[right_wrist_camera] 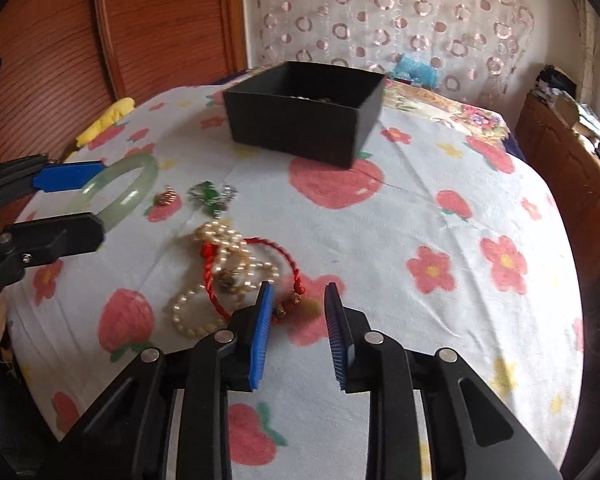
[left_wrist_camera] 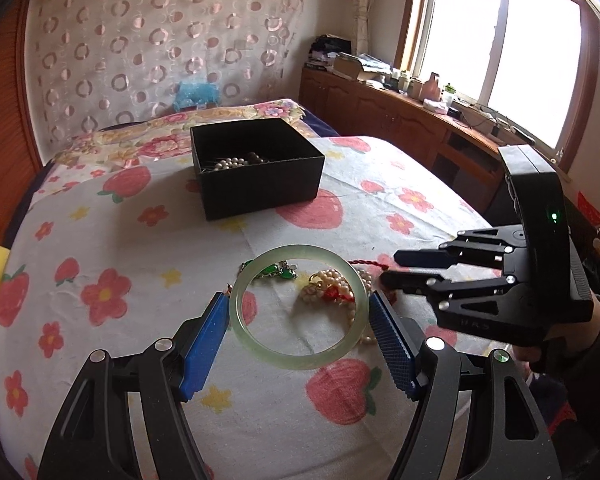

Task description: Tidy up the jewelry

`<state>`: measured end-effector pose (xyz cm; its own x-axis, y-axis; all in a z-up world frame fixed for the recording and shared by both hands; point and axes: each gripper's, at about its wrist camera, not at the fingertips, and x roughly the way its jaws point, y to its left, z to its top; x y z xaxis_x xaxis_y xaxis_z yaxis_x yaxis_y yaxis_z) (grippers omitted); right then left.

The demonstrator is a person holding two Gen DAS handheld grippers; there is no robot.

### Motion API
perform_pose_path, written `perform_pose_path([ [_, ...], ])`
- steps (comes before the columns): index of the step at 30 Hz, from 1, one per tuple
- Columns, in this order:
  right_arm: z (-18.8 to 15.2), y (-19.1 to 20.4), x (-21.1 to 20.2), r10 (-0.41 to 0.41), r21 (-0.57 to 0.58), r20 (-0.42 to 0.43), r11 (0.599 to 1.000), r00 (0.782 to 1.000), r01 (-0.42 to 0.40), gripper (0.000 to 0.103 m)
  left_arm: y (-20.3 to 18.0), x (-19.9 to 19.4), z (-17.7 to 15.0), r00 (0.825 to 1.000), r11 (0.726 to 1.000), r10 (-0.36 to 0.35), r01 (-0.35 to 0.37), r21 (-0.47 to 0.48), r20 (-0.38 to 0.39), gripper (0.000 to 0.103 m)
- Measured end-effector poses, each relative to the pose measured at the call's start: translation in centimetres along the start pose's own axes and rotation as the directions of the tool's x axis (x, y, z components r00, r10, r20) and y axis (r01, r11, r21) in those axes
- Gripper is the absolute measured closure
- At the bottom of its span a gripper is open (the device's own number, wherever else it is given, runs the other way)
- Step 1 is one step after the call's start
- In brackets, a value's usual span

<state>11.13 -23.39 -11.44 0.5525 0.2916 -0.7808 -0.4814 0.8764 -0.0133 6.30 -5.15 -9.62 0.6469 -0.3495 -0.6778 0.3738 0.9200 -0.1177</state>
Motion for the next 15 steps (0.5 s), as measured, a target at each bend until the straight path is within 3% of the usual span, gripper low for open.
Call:
perform_pose_path([
  [3, 0.1, -0.4, 0.1, 0.007, 0.011, -0.008, 1.0, 1.0, -0.007, 0.076, -0.1, 0.1, 0.0, 1.0, 1.0, -0.003, 0.003, 0.003, -0.002, 0.035],
  [5, 0.1, -0.3, 0.2, 0.031, 0.005, -0.011, 1.0, 0.999, -0.031, 0.087, -0.2, 0.1, 0.0, 1.0, 1.0, -0.004, 0.004, 0.004, -0.001, 0.035],
  [9, 0.5, 0.1, 0.4, 0.04, -0.013, -0.008, 0.999, 0.999, -0.041, 0.096, -0.2, 0.1, -0.1, 1.0, 1.0, -0.002, 0.002, 0.003, -0.002, 0.035],
  [15, 2.3, 0.5, -0.9, 0.083, -0.022, 0.058, 0.996, 0.995, -0.082, 0.097, 0.1, 0.0, -0.2, 1.0, 1.0, 0.004, -0.004, -0.005, 0.002, 0.035],
])
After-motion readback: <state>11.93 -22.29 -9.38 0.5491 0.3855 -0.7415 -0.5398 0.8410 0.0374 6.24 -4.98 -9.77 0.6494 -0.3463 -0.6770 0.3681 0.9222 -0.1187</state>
